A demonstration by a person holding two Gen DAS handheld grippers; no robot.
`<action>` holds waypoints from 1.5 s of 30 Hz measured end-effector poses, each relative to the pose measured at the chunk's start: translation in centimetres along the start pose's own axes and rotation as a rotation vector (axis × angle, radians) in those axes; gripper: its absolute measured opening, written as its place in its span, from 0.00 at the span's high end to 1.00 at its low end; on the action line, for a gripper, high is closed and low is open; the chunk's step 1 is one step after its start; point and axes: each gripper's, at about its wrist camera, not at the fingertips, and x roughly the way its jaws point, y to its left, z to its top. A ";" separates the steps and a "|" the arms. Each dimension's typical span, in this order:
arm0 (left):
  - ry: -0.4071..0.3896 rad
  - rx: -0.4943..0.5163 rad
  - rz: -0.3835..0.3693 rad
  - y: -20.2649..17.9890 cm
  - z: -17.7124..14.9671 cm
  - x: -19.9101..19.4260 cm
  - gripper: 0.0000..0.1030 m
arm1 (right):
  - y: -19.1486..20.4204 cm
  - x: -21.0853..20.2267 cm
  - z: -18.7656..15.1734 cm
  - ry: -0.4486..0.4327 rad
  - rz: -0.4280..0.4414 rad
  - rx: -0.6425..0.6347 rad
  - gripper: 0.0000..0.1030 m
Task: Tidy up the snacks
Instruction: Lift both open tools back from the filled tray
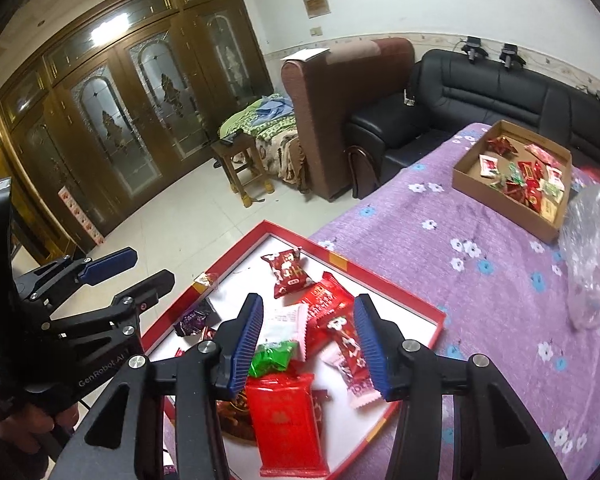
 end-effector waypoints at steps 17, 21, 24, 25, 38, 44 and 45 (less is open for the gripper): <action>-0.046 -0.007 0.021 -2.5 0.4 -3.0 0.23 | -2.1 -4.1 -2.7 -0.020 -0.028 0.015 0.50; -0.027 -0.023 0.000 -2.9 0.5 -3.5 0.19 | -2.5 -5.0 -3.8 -0.012 -0.026 0.021 0.47; 0.004 -0.053 -0.044 -3.1 0.4 -3.7 0.19 | -2.8 -5.5 -4.7 -0.003 -0.024 0.023 0.47; 0.013 -0.065 -0.048 -3.1 0.3 -3.8 0.19 | -3.0 -5.7 -5.1 0.001 -0.023 0.022 0.47; 0.110 -0.196 -0.129 -3.5 -1.5 -4.9 0.15 | -2.6 -5.8 -8.1 0.055 0.019 0.011 0.47; 0.105 -0.195 -0.056 -3.3 -1.9 -5.5 0.15 | -2.2 -5.4 -8.3 0.064 0.034 -0.001 0.47; 0.104 -0.198 -0.051 -3.2 -1.9 -5.6 0.15 | -2.2 -5.4 -8.3 0.063 0.035 -0.003 0.47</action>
